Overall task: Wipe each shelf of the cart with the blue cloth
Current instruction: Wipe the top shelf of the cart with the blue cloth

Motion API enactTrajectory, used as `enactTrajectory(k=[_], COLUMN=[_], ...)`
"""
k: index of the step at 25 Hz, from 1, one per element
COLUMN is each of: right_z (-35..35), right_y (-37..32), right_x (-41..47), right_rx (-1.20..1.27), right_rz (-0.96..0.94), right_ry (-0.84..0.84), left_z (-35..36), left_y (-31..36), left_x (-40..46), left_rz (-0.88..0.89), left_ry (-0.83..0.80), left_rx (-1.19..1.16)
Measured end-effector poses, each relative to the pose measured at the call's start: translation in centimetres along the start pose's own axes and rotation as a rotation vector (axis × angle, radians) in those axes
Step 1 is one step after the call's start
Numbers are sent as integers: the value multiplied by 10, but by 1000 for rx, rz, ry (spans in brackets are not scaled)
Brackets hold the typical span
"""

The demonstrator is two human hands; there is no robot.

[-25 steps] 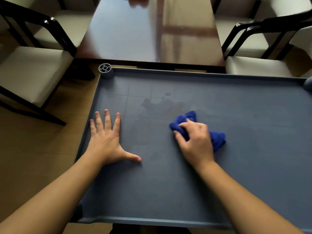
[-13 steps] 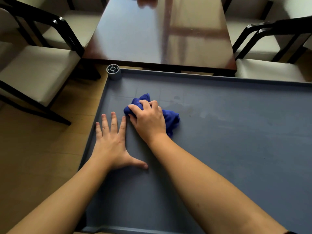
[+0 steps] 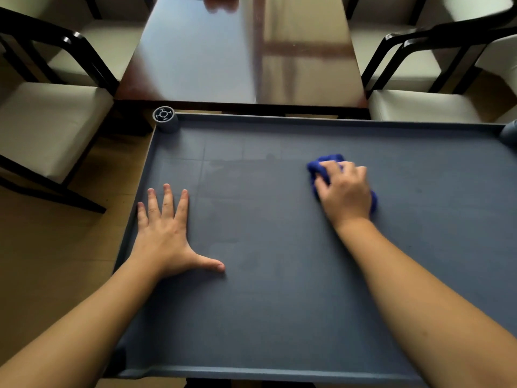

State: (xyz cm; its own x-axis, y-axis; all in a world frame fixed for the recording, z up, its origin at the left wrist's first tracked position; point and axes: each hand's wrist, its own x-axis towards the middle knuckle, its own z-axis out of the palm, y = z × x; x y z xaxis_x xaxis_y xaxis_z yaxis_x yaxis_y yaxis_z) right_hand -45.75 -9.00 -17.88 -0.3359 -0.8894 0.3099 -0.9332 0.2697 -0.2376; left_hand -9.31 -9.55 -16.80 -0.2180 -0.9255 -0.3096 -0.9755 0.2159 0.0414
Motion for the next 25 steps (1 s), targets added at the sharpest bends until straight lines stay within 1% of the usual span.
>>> enactTrajectory(k=[2,4,6,8,10,12,15,17,19,22,25], right_z=[-16,-31,-38,-39,-39,-34,-23,-16,-15,-19,-20], right_y=[61,107,125,121,100,61,-32,-95,-144,-175,-158], right_x=[-7,-19,-26,-26,-23,-29,-57,-80,-101,-124,-133], right_rx=[-66,-102,-104,-75,-18,51,233,349,404,377,311], right_rz=[104,191,257,311,332,249,58,-15,-79,-217,-337], right_ry=[46,72,58,43,47,28,-89,-151,-194,-227,-192], left_z=[-1,-1,-3,-7,-12,-15,-18,-21,-25,-27,-23], left_y=[1,1,1,2,2,4,6,6,3,0,-2], left_x=[0,-1,0,-1,-1,-3,-8,-10,-10,-5,-4], left_rz=[-4,-5,-7,-13,-15,-3,16,29,60,99,92], left_ry=[-2,-7,-20,-41,-68,-107,-170,-226,-290,-354,-341], left_rx=[3,5,-2,-15,-27,-38,-51,-41,-31,-34,-14])
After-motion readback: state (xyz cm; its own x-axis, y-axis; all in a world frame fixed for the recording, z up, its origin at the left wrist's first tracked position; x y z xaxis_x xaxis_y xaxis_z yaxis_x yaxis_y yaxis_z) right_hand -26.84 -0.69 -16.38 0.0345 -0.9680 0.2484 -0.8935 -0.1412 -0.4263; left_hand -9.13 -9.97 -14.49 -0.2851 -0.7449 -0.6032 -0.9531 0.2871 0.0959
